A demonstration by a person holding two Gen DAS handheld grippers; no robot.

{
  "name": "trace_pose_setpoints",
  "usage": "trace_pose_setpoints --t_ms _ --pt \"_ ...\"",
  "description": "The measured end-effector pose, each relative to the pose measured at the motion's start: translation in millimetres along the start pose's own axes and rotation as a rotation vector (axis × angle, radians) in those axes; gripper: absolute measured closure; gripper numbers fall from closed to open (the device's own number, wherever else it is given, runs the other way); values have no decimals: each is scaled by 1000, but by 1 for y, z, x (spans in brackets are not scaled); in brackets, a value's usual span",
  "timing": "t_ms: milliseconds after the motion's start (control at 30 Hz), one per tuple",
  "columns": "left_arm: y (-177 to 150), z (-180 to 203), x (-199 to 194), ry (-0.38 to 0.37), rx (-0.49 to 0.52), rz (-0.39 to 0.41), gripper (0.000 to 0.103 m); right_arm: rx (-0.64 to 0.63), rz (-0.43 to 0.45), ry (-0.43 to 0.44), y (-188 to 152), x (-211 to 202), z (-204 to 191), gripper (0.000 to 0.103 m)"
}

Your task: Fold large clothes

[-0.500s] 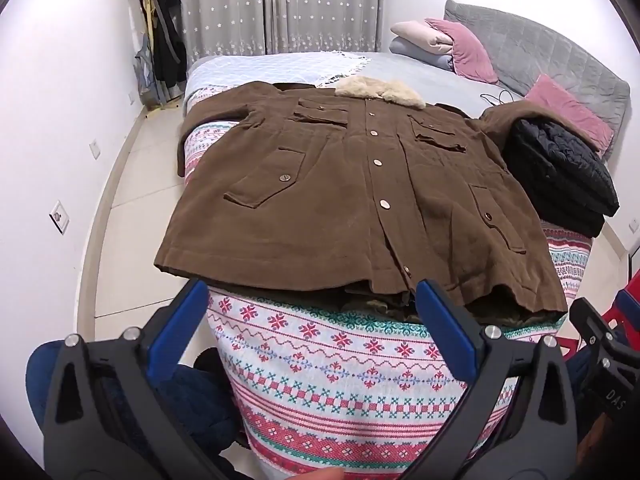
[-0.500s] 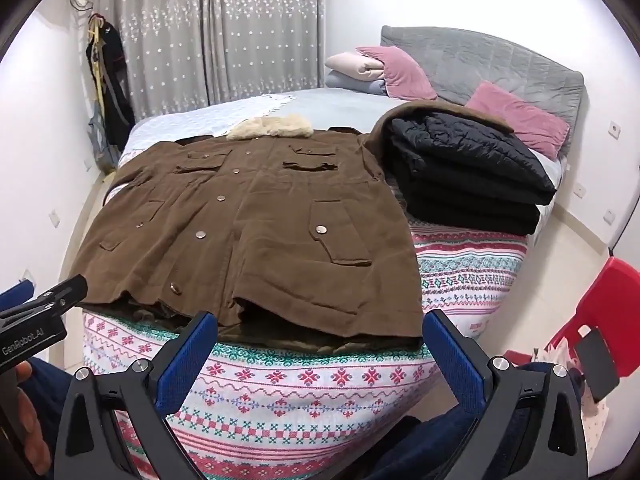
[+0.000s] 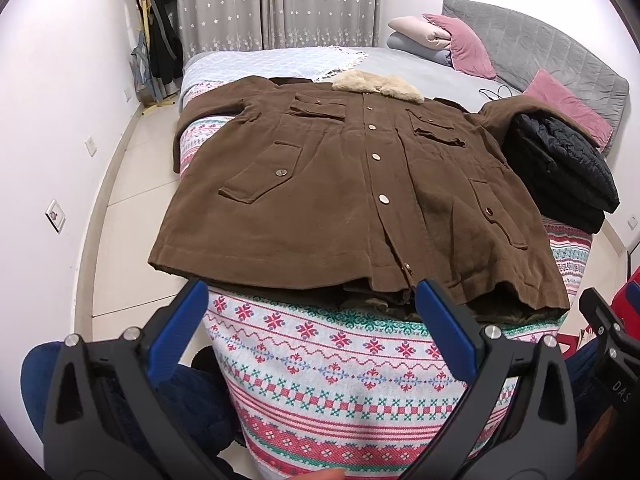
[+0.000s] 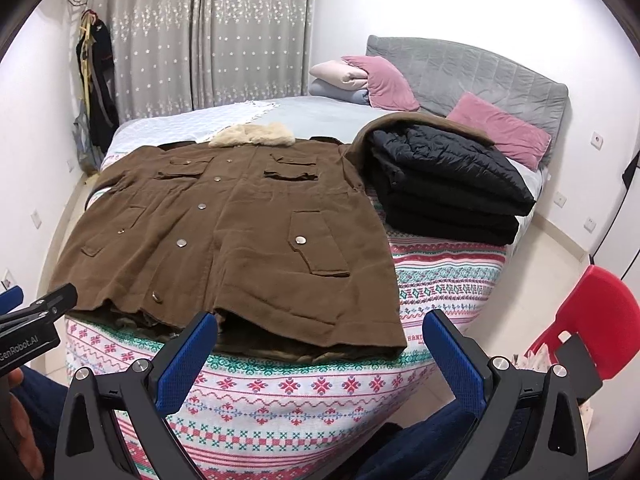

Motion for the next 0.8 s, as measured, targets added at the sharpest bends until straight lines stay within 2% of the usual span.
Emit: trace_pose_setpoints --t_ms 100,300,467,667,800 --pt "0 0 3 5 8 -11 0 16 -33 12 -3 4 -2 0" --pt "-2 -2 8 10 18 -39 0 29 -35 19 -3 6 -2 0" --pt "0 -2 8 5 15 21 0 33 -43 22 -3 8 -2 0" --pt "0 -10 11 26 15 13 0 52 -51 30 -6 14 2 0" --pt "2 -11 8 40 30 43 0 50 -60 29 -8 16 1 0"
Point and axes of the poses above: each gripper's, at about its wrist camera, not at the fingertips, and x roughly the way its jaws point, z to its right, y to its top, the point moved 5 cm from there along x, roughly the way its jaws point, and after that the axes turned 2 degrees about -y, right-handed, at the moved point
